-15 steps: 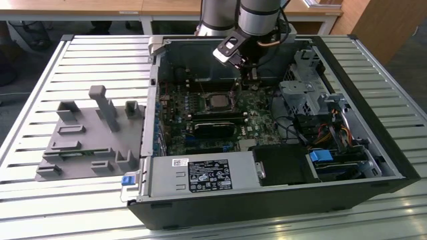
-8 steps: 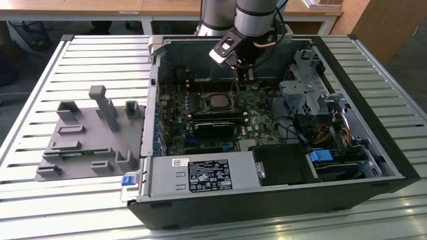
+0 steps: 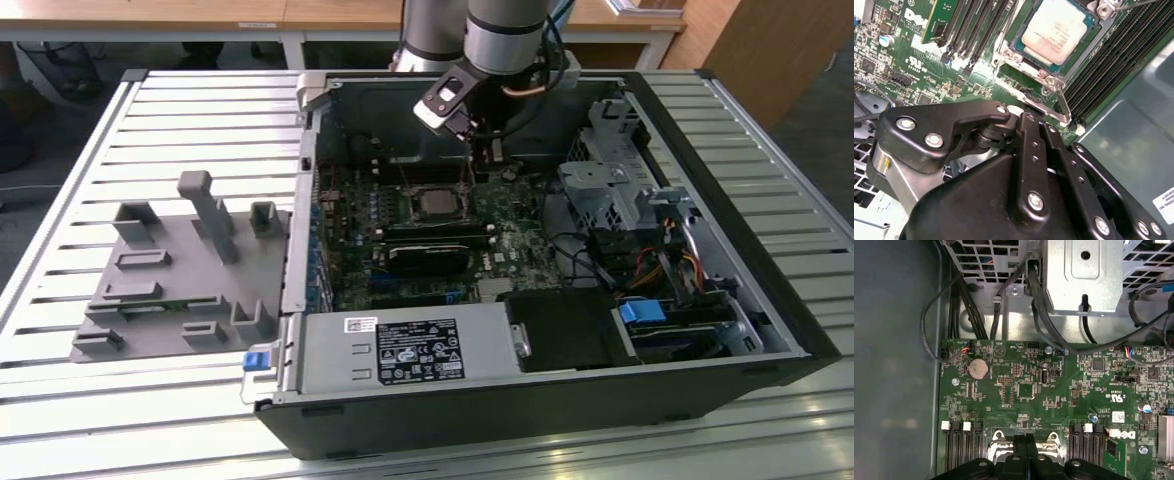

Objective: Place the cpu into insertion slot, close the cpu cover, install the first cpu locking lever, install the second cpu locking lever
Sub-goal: 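Close the cpu cover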

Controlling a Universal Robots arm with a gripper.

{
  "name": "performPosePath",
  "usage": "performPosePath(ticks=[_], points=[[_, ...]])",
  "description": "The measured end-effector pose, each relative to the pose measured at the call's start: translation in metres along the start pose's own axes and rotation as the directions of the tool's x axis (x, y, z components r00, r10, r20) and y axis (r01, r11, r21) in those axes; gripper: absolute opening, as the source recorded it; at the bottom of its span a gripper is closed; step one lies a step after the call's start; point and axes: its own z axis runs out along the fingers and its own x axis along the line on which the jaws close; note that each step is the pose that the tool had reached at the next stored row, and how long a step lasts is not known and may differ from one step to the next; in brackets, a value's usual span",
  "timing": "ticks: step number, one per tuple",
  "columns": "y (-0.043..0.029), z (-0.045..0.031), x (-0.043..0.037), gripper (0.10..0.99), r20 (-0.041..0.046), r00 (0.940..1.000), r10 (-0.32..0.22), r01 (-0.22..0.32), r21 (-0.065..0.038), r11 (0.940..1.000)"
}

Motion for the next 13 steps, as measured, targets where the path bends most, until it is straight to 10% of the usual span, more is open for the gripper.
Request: performPosePath(ticks=[13], points=[[-0.0152, 0.0071, 0.0, 0.106, 0.0001, 1.0, 0.0, 0.0, 0.0, 1.0]])
